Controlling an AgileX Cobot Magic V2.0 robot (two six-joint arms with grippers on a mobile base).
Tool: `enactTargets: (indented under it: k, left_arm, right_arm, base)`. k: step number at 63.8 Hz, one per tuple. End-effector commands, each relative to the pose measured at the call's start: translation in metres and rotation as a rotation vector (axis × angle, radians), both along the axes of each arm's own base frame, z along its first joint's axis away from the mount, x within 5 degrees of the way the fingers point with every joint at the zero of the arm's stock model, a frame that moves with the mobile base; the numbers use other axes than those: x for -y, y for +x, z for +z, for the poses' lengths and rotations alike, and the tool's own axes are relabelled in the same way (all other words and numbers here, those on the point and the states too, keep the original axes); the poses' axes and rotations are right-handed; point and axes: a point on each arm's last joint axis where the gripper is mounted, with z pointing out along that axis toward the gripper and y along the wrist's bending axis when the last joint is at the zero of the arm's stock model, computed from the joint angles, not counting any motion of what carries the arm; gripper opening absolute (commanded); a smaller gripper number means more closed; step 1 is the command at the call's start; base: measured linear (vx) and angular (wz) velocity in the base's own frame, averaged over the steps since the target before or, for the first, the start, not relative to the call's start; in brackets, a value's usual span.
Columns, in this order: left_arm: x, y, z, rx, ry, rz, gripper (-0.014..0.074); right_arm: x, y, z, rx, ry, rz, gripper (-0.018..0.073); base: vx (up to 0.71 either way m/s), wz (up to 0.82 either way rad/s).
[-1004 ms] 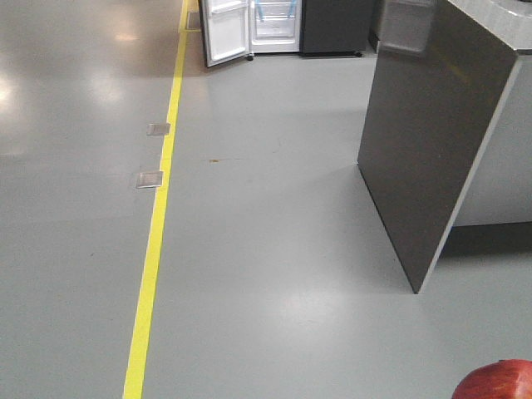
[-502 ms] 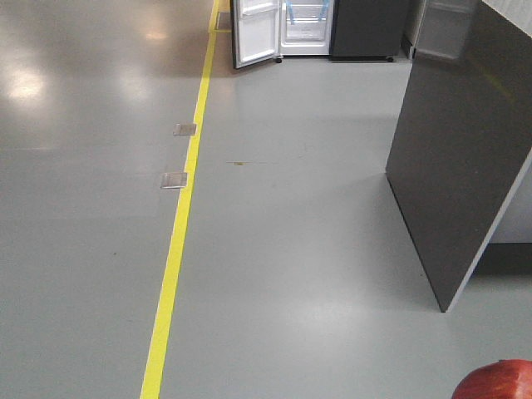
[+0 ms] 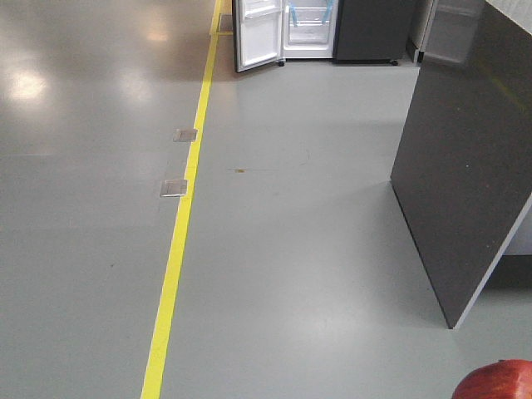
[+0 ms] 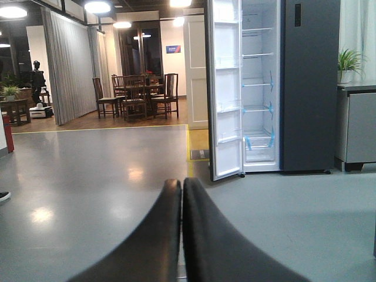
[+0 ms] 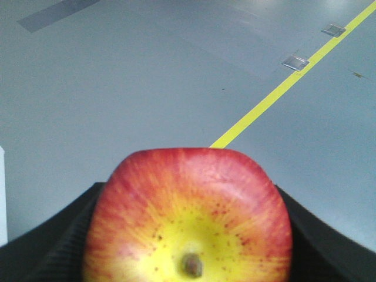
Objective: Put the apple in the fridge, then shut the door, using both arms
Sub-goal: 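Drive toward the open refrigerator carrying the apple in the right gripper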
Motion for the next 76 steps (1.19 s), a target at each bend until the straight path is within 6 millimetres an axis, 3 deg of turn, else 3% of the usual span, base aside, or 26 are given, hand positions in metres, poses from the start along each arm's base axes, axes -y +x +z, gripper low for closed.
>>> enactTargets:
  k: [1, 76]
  left_arm:
    - [0.0003, -0.0013, 0.0001, 0.064, -0.011, -0.005, -0.0006]
    - [0.0003, -0.0013, 0.0001, 0.064, -0.011, -0.005, -0.0006]
  right_arm:
    - [-0.0014, 0.0026, 0.0138, 0.071, 0.06, -0.01, 0.0387]
    - [-0.0014, 0.0026, 0.0138, 0.071, 0.06, -0.01, 0.0387]
  base:
    - [0.16, -0.02]
    - [0.19, -0.03]
